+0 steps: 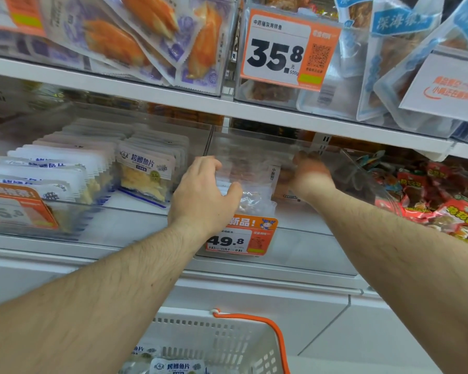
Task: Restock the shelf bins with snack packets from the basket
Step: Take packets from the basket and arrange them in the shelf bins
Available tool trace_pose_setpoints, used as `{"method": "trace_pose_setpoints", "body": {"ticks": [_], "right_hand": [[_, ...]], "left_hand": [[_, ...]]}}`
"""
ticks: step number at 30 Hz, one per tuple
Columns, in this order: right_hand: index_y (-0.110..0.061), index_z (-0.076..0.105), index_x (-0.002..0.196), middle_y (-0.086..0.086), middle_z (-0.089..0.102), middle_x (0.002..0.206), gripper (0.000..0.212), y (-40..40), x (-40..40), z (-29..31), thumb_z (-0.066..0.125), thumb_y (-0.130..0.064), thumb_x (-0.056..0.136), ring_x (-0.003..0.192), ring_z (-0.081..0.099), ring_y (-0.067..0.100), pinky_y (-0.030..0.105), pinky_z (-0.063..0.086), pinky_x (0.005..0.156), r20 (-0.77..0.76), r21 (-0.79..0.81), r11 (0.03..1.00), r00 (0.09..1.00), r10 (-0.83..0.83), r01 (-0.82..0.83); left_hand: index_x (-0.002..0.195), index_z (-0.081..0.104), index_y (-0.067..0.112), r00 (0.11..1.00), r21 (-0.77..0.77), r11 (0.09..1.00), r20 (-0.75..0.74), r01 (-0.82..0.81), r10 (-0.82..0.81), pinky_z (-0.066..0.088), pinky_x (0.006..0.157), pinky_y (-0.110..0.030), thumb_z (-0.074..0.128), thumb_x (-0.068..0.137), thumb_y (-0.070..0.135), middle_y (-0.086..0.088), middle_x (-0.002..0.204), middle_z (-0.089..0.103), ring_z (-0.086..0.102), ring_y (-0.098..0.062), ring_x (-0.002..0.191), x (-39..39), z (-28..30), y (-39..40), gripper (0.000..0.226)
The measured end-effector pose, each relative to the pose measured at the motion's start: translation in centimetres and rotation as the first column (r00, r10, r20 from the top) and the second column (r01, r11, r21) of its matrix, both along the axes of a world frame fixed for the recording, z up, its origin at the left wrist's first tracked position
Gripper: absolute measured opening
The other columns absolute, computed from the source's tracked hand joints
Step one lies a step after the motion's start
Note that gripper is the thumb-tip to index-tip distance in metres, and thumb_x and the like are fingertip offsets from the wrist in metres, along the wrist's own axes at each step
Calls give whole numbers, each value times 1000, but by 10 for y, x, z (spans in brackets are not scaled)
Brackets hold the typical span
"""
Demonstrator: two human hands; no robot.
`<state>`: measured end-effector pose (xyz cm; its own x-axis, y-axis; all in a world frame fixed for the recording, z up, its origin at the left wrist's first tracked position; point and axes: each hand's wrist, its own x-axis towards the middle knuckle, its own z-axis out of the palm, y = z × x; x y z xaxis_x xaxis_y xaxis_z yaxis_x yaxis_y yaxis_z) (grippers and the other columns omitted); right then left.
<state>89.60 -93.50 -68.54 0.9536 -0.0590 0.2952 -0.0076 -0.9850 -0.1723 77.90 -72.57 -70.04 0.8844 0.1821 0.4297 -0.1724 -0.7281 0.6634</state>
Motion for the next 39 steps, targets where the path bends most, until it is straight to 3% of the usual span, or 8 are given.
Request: {"method": "trace_pose_setpoints", "body": {"ticks": [5, 7, 11, 15, 19, 29, 35, 39], "right_hand": [[-16, 64, 95, 5, 67, 93, 9, 25, -55, 12, 58, -17, 88, 80, 60, 23, 35, 54, 73, 153, 233, 972, 988, 6, -42], [-21, 62, 85, -1, 66, 84, 6, 42, -80, 15, 58, -18, 87, 78, 63, 22, 40, 58, 75, 205, 301, 948, 978, 42, -104], [-21, 62, 78, -10, 60, 74, 9, 75, -135, 21, 63, -17, 86, 74, 60, 14, 38, 55, 73, 286, 313, 905, 937, 198, -287], [-13, 66, 77, -7, 62, 72, 8, 107, -177, 13, 67, -12, 84, 67, 57, 12, 30, 50, 69, 328, 344, 830, 884, 333, -440], [-19, 63, 71, -8, 60, 65, 14, 133, -192, -22, 66, -7, 80, 61, 50, 10, 29, 45, 63, 264, 400, 772, 868, 420, -495], [-21, 60, 77, -4, 63, 78, 11, 176, -201, -119, 57, -16, 86, 79, 59, 20, 31, 49, 69, -269, 309, 847, 815, 514, -432], [-14, 67, 105, 5, 66, 107, 20, 170, -207, -218, 62, -26, 90, 100, 60, 24, 32, 49, 85, -750, 82, 904, 571, 333, -419], [-11, 66, 105, 9, 67, 109, 18, 151, -223, -273, 57, -16, 91, 94, 59, 25, 31, 47, 80, -852, 1, 906, 474, 222, -423]], "left_hand": [[134, 44, 21, 992, -34, 996, -85, 87, -90, 35, 102, -31, 58, 92, 38, 6, 146, 40, 37, -17, 135, -3, 6, 6, 48], [136, 44, 20, 988, -34, 992, -88, 125, -127, 21, 120, -38, 58, 93, 35, 3, 157, 31, 17, -18, 149, -11, 8, 11, 48], [133, 48, 12, 962, 97, 960, 50, 262, -268, -1, 122, -28, 63, 89, 22, -1, 157, 31, 8, -14, 151, -46, 4, 28, 48], [129, 53, 11, 952, 136, 947, 56, 292, -302, 24, 118, -32, 62, 84, 23, -1, 145, 48, 34, -16, 141, -84, -6, 59, 47], [127, 55, 16, 950, 207, 931, -156, 300, -271, 37, 105, -30, 59, 83, 26, 0, 132, 55, 47, -18, 125, -112, -21, 93, 45], [129, 56, 26, 696, 292, 796, -686, 530, -212, 44, 92, -25, 57, 92, 31, 7, 134, 55, 54, -12, 113, -137, -59, 141, 37], [95, 55, 21, 460, 252, 655, -872, 713, -165, 45, 77, -34, 55, 89, 38, -2, 96, 54, 48, -20, 80, -132, -90, 138, 18], [102, 61, 16, 404, 228, 614, -900, 755, -163, 53, 80, -37, 51, 92, 41, -3, 100, 66, 55, -20, 79, -130, -97, 136, 29]]}}
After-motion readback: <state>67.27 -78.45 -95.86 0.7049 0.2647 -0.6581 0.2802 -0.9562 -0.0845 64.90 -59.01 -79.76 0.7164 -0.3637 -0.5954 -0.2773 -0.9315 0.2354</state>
